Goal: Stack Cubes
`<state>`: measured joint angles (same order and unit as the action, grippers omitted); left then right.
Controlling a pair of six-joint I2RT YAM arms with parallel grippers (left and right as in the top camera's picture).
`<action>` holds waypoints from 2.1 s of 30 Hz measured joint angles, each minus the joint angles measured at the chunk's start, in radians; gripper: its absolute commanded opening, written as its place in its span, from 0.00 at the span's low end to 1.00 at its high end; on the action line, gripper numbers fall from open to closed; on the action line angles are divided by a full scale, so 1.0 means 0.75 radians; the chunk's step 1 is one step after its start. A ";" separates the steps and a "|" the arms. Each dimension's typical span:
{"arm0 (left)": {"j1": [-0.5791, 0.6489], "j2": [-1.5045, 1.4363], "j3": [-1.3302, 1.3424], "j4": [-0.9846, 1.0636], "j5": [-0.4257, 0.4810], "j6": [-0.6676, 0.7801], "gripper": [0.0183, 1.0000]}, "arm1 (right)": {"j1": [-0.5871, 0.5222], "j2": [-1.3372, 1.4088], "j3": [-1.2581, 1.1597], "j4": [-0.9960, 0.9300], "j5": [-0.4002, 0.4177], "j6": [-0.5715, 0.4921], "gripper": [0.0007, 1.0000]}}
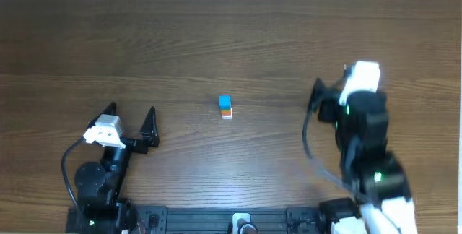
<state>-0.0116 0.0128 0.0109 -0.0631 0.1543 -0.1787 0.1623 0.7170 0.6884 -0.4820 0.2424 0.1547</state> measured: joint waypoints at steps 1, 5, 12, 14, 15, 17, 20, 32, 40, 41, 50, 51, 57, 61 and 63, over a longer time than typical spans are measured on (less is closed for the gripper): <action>0.000 0.000 0.000 0.000 0.000 0.000 1.00 | -0.004 -0.055 -0.054 0.035 -0.001 -0.004 0.99; 0.000 0.000 0.000 0.000 0.000 0.000 1.00 | -0.038 -0.295 -0.262 0.185 -0.018 -0.011 0.99; 0.000 0.000 0.000 0.001 0.000 0.000 1.00 | -0.128 -0.636 -0.531 0.341 -0.044 -0.027 0.99; 0.000 0.000 0.000 0.000 0.000 0.000 1.00 | -0.137 -0.692 -0.580 0.342 -0.065 -0.045 0.99; 0.000 0.000 0.000 0.001 0.000 0.000 1.00 | -0.138 -0.716 -0.601 0.342 -0.073 -0.057 0.99; 0.000 0.000 0.000 0.001 0.000 0.000 1.00 | -0.138 -0.758 -0.639 0.343 -0.087 -0.076 0.99; 0.000 0.000 0.000 0.000 0.000 0.000 1.00 | -0.140 -0.833 -0.695 0.346 -0.098 -0.107 0.99; 0.000 0.000 0.000 0.000 0.000 0.000 1.00 | -0.155 -0.936 -0.817 0.361 -0.111 -0.141 0.99; 0.000 0.000 0.000 0.000 0.000 0.000 1.00 | -0.155 -0.936 -0.818 0.361 -0.111 -0.141 0.99; 0.000 0.000 0.000 0.000 0.000 0.000 1.00 | -0.155 -0.936 -0.818 0.361 -0.111 -0.141 0.99; 0.000 0.000 0.000 0.000 0.000 0.000 1.00 | -0.155 -0.936 -0.818 0.361 -0.111 -0.141 0.99; 0.000 0.000 0.000 0.000 0.000 0.000 1.00 | -0.155 -0.936 -0.818 0.361 -0.111 -0.141 0.99; 0.000 0.000 0.000 0.001 0.000 0.000 1.00 | -0.155 -0.936 -0.818 0.361 -0.111 -0.142 0.99; 0.000 0.000 0.000 0.000 0.000 0.000 1.00 | -0.155 -0.936 -0.818 0.361 -0.111 -0.141 0.99; 0.000 0.000 0.000 0.000 0.000 0.000 1.00 | -0.155 -0.936 -0.818 0.361 -0.111 -0.142 0.99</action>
<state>-0.0116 0.0128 0.0109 -0.0631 0.1543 -0.1787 0.0463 0.0147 0.0746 -0.2111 0.1589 0.0479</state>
